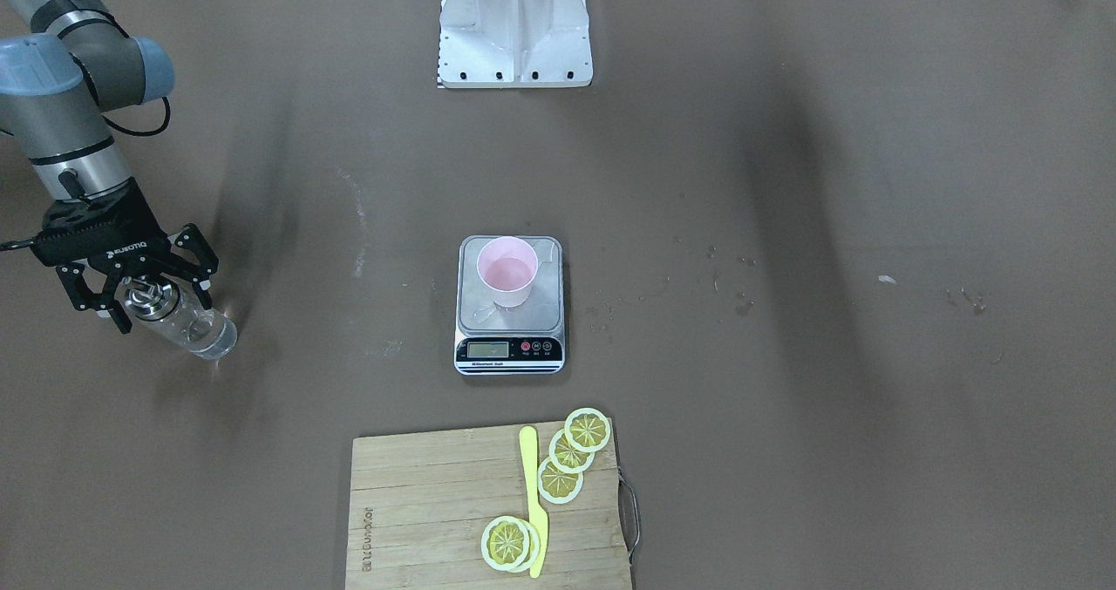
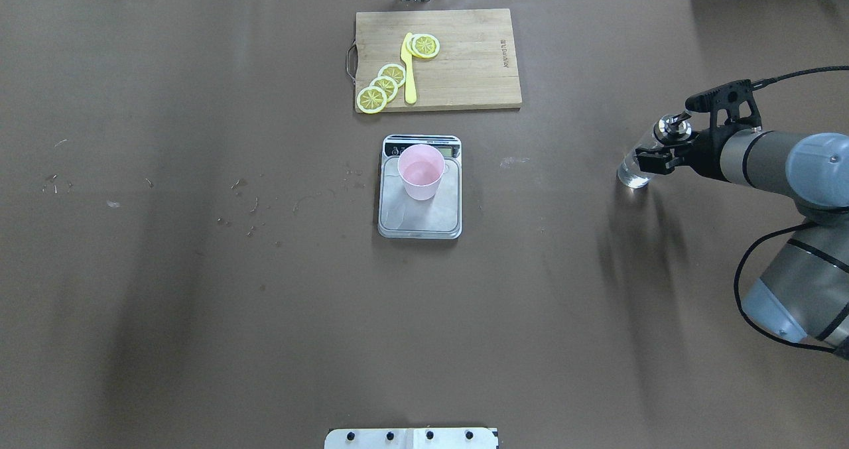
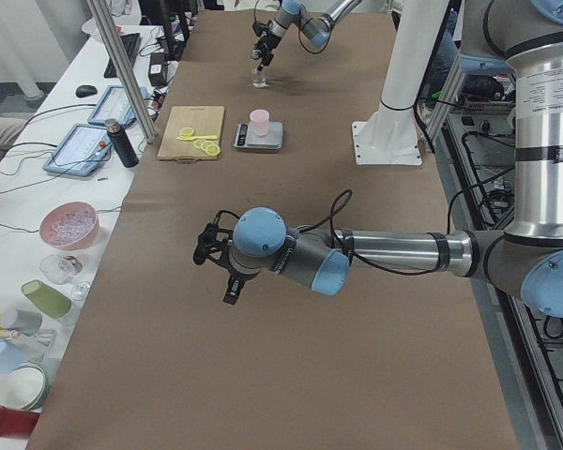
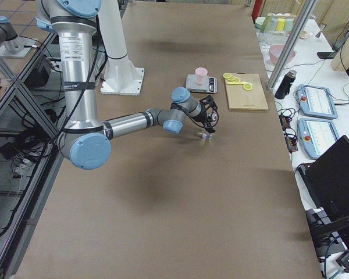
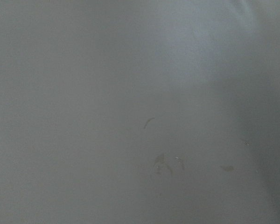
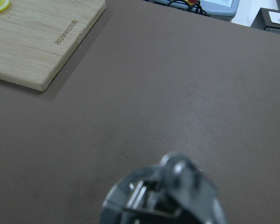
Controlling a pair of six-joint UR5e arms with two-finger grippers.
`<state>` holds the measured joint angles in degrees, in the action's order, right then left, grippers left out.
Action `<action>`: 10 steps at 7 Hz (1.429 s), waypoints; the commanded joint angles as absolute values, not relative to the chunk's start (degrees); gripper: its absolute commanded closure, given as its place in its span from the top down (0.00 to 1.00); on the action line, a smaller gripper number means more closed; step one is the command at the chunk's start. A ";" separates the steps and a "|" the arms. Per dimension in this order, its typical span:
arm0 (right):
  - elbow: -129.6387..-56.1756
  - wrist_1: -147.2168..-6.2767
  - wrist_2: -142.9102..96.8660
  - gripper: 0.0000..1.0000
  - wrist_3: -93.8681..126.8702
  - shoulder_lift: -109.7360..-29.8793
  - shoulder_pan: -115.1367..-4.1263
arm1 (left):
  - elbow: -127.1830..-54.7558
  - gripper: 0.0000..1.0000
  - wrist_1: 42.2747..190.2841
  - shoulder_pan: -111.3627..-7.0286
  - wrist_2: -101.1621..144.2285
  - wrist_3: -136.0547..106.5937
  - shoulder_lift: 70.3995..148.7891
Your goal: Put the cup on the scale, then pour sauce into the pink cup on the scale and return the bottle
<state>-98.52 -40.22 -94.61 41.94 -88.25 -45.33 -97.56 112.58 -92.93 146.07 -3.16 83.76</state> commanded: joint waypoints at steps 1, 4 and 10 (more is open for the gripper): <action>-103.08 -40.25 -94.75 1.00 42.27 -92.18 -44.48 | -97.56 0.97 112.59 -92.90 146.07 -3.16 83.76; -104.41 -40.17 -94.83 1.00 42.36 -94.73 -42.98 | -97.73 0.97 112.50 -92.99 146.07 -3.16 83.76; -101.10 -30.22 -119.48 1.00 34.51 -106.79 -65.68 | -97.56 0.97 112.24 -92.99 146.07 -2.99 83.76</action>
